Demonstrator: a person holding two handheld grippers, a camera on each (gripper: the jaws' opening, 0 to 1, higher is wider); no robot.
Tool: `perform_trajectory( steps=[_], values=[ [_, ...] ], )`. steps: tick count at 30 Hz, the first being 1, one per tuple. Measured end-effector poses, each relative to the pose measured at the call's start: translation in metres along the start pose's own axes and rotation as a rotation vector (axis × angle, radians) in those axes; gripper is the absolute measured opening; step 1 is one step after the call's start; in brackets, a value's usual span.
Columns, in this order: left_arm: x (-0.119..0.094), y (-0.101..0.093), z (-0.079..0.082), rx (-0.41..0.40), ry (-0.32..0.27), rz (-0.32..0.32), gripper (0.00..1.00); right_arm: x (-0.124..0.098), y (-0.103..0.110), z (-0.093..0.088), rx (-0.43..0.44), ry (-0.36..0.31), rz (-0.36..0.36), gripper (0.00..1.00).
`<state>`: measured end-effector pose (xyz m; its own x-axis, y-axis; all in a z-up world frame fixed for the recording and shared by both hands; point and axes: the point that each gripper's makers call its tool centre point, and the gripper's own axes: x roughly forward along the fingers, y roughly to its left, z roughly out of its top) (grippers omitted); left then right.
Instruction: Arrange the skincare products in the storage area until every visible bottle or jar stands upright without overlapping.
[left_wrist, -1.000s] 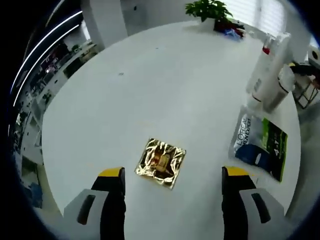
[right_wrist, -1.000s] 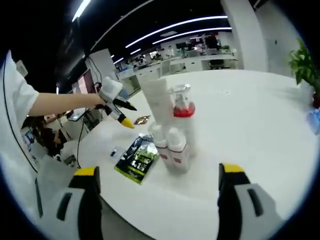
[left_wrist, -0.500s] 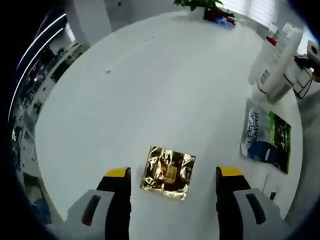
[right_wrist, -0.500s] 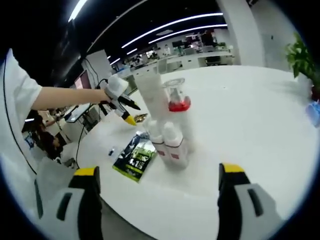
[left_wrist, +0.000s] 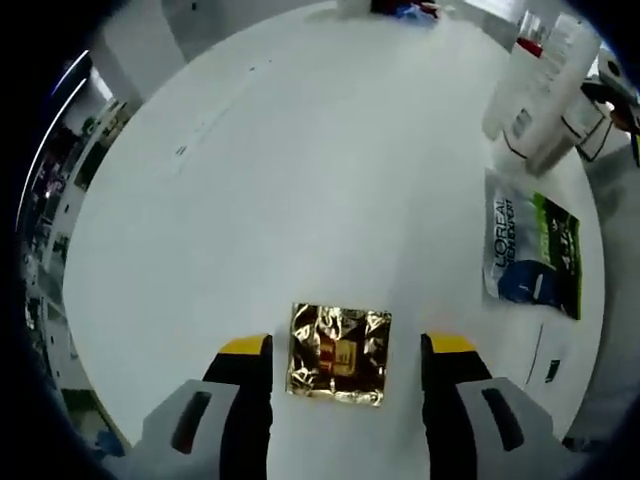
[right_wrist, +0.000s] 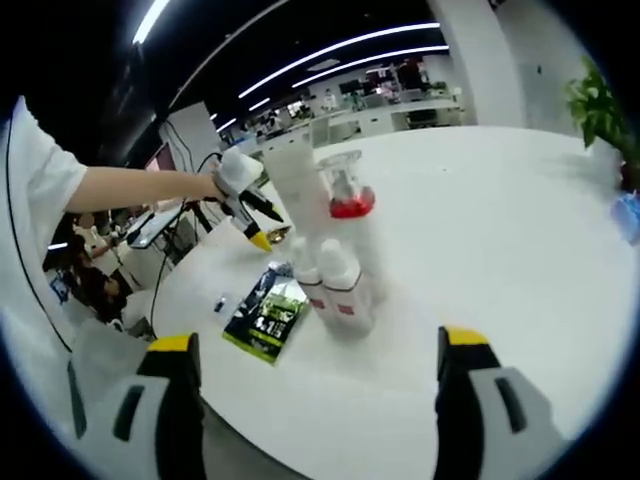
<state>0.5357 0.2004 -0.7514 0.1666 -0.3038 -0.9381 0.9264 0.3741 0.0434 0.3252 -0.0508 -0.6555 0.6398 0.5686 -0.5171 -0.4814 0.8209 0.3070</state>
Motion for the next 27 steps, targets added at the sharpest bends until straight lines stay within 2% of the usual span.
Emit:
perform_trajectory(
  steps=[8,14,19,27],
  values=[
    [0.0020,-0.0047,0.0014,0.012,0.005,-0.049,0.49,-0.0008,-0.0037,-0.0013,0.009,-0.002,-0.008,0.98],
    [0.0018,-0.0037,0.0014,0.021,0.011,-0.052,0.47,-0.0004,-0.0045,-0.0028,0.014,-0.001,-0.010,0.98],
    [0.0007,-0.0041,0.0020,0.027,0.009,-0.056,0.36,0.0001,-0.0037,-0.0031,0.017,-0.001,-0.010,0.98],
    [0.0008,-0.0059,0.0011,0.034,0.013,-0.058,0.36,0.0000,-0.0039,-0.0026,0.018,-0.002,-0.010,0.98]
  ],
)
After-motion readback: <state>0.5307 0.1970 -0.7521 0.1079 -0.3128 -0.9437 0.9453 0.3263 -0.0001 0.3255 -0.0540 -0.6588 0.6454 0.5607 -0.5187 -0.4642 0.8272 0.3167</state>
